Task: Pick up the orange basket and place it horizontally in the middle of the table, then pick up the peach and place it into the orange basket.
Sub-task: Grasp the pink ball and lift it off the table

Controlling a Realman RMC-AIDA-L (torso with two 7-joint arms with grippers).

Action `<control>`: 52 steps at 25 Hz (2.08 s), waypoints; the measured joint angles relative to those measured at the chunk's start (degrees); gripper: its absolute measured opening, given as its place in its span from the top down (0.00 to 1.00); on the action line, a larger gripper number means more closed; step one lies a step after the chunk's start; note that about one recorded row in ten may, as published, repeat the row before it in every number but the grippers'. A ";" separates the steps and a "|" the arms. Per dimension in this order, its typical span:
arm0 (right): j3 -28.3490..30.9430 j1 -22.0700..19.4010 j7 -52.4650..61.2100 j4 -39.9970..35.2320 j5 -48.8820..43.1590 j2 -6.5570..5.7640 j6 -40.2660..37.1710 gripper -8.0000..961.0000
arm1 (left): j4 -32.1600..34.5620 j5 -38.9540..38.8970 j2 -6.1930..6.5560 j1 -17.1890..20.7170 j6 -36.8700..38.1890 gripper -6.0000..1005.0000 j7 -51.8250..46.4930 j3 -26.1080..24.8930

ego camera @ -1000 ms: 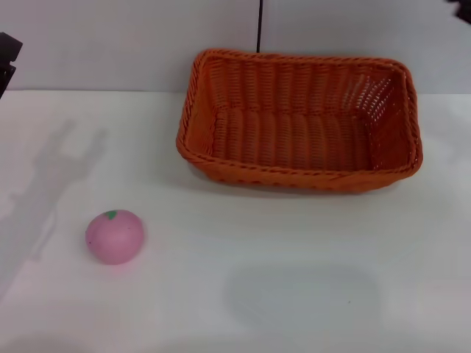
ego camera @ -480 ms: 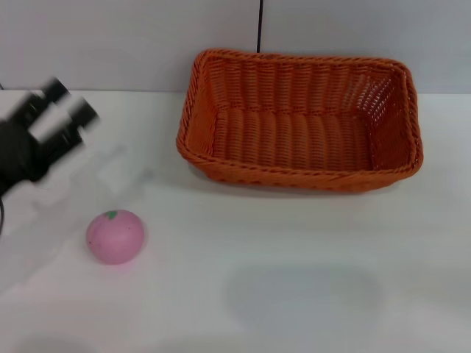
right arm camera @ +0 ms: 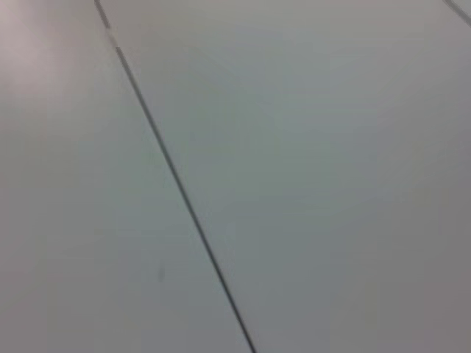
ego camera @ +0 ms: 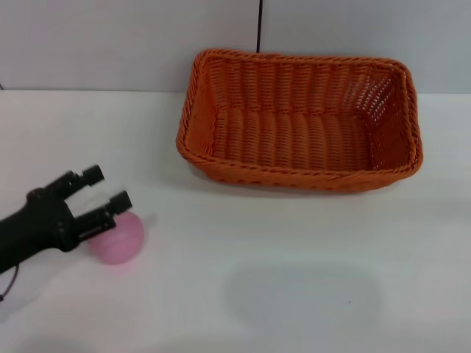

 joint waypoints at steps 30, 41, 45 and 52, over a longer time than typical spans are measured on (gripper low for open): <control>-0.52 1.25 0.10 1.47 -0.72 -0.13 4.18 0.45 | -0.06 4.35 -0.73 0.69 9.46 0.35 -2.14 -0.03; -0.47 1.25 0.14 1.47 -0.73 -0.13 4.18 0.45 | -0.07 5.91 -0.67 0.34 9.63 0.49 -2.28 0.20; -0.47 1.25 0.14 1.47 -0.73 -0.13 4.17 0.45 | -0.07 5.91 -0.65 0.30 9.72 0.62 -2.29 0.24; -0.11 1.04 0.14 1.78 -0.73 -0.13 4.18 0.45 | -0.12 5.91 -0.75 0.26 11.05 0.82 -2.30 0.13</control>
